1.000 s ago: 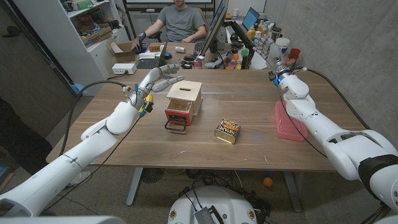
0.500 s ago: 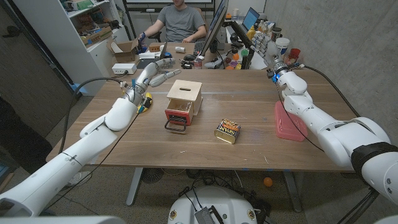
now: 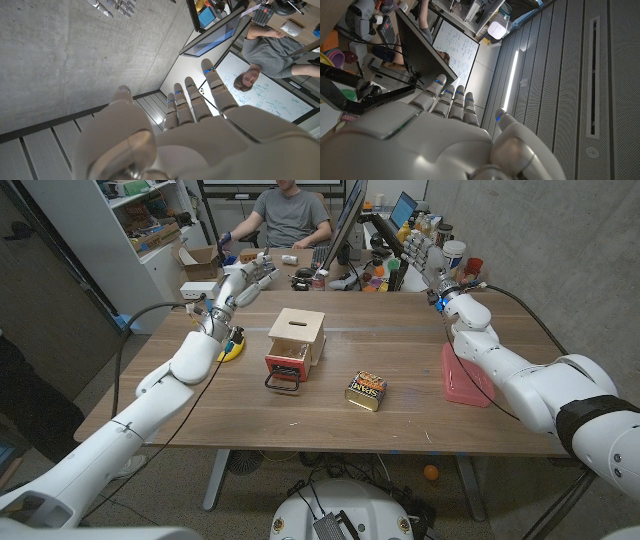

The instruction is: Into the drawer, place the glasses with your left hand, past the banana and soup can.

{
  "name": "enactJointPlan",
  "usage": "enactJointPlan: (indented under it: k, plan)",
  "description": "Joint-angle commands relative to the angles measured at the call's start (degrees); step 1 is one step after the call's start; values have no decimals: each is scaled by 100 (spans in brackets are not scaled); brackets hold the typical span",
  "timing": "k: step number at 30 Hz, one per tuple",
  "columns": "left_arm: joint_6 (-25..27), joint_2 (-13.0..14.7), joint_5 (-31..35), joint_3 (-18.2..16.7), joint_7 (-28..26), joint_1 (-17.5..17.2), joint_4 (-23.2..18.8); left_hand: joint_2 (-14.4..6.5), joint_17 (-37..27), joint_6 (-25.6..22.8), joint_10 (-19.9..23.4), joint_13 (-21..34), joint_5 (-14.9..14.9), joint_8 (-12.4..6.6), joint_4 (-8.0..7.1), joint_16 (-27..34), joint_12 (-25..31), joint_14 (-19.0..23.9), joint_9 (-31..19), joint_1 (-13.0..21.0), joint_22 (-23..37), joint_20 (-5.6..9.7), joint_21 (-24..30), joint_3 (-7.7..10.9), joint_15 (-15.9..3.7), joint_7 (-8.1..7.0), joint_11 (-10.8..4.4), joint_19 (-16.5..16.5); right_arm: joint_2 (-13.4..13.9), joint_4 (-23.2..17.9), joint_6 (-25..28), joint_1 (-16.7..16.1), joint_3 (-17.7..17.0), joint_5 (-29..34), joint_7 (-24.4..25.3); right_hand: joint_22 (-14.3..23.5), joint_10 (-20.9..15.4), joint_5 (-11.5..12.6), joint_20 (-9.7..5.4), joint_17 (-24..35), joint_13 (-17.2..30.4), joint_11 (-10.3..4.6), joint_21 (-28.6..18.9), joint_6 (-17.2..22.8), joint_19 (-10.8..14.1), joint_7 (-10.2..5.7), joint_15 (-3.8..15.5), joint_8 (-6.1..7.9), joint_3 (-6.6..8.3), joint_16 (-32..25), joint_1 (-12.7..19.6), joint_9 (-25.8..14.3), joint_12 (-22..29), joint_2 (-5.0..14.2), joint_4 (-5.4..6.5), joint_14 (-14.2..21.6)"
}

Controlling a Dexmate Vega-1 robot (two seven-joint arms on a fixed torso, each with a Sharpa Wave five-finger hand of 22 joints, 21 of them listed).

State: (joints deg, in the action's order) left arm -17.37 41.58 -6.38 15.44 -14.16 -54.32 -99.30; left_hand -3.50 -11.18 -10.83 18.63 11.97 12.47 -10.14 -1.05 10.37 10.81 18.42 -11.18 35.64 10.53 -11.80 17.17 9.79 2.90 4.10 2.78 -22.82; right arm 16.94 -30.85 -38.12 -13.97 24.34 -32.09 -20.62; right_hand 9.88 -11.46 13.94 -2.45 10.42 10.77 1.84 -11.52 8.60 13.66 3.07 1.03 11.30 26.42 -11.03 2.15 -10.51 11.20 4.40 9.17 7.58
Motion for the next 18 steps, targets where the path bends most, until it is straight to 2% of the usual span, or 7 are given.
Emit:
enactJointPlan:
  k: [1,7,10,12,18]
  plan:
    - [-298,-268,-498,-84,48,60,182,-139,7,98,-113,8,-38,8,-89,-17,0,-126,1,-58,6,-42,-58,34,51,83,16,104,-119,348,-105,134,5,-5,-49,10,-24,-29,-137,8,22,-5,19,48,5,6,-34,-18,29,14,-12,-16,-7,333,-18,37]
    - [-354,-303,-678,-130,114,62,181,-316,15,260,-262,-6,-48,12,-192,-9,-5,-247,18,-202,6,-49,-137,54,62,152,70,195,-150,421,-127,185,3,-2,-60,10,-24,-30,-139,8,21,-4,19,51,3,8,-32,-18,29,15,-12,-16,-7,333,-18,35]
    - [-338,-340,-1075,-122,385,135,236,-354,21,352,-336,-14,-56,20,-230,-12,-9,-314,27,-272,6,-52,-180,46,91,169,128,250,-152,458,-96,224,22,17,-83,10,-24,-30,-141,8,21,-5,19,49,2,6,-30,-18,28,14,-12,-16,-8,332,-18,37]
    - [-341,-370,-1282,-107,536,198,272,-257,37,540,-420,-30,-85,18,-285,-23,9,-477,52,-451,4,-52,-269,-57,132,108,151,357,-155,488,-104,241,22,16,-119,10,-24,-30,-141,8,21,-4,19,49,2,6,-35,-18,28,15,-12,-16,-8,332,-18,35]
    - [-305,-459,-1330,-43,527,291,294,-123,52,587,-510,-44,-93,-3,-308,-46,13,-680,69,-590,2,-51,-370,-168,199,109,193,511,-147,477,-111,194,-19,-27,-103,10,-24,-30,-139,8,21,-4,19,46,2,6,-32,-20,28,19,-12,-16,-8,332,-18,25]
